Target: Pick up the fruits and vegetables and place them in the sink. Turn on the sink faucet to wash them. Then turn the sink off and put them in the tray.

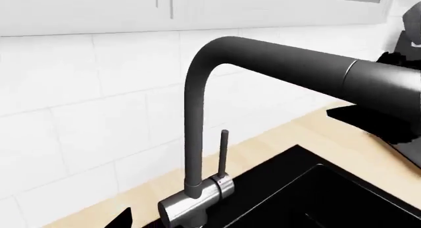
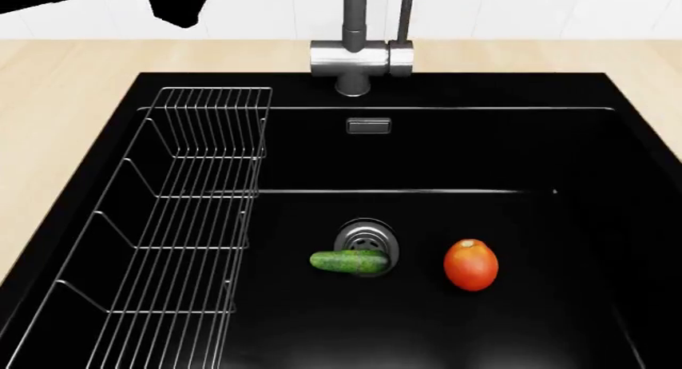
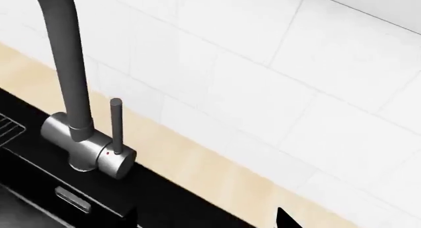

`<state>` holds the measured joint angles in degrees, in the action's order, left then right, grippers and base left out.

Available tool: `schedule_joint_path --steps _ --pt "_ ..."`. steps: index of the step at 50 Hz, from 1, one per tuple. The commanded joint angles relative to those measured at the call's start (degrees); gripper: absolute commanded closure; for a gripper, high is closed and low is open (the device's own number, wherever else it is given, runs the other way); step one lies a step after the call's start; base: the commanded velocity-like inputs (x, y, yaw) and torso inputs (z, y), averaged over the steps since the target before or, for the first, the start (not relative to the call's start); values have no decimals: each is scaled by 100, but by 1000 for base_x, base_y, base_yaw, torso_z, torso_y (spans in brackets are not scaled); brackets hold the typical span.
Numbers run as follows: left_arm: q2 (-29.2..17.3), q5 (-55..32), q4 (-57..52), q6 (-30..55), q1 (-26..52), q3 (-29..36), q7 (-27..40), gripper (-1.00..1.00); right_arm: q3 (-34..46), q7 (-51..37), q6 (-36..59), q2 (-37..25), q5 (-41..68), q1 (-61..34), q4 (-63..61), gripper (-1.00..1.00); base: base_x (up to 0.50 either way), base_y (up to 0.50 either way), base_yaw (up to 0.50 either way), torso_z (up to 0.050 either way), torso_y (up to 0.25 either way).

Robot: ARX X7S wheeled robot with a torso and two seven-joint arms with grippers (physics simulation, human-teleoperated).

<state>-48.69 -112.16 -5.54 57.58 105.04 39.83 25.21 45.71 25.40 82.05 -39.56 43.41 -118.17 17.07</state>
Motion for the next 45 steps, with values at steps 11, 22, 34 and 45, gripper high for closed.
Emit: schedule_joint_path --steps 11,22,34,45 --pt "1204 2070 1348 2141 1146 1570 -3203 -100 3350 958 589 -1584 2898 -1467 -1720 -100 0 0 0 0 0" --pt "1545 3050 1309 1956 1053 2227 -4185 -100 3685 1030 135 -1689 2786 -813 -2015 -100 0 0 0 0 0" --pt "1544 3234 1215 1882 840 2449 -4213 -100 3928 806 -516 -1336 2635 137 -1889 -100 0 0 0 0 0" --pt "1550 3320 1167 1692 677 2501 -4296 -100 4236 655 -1114 -470 2181 977 -1169 -100 0 0 0 0 0"
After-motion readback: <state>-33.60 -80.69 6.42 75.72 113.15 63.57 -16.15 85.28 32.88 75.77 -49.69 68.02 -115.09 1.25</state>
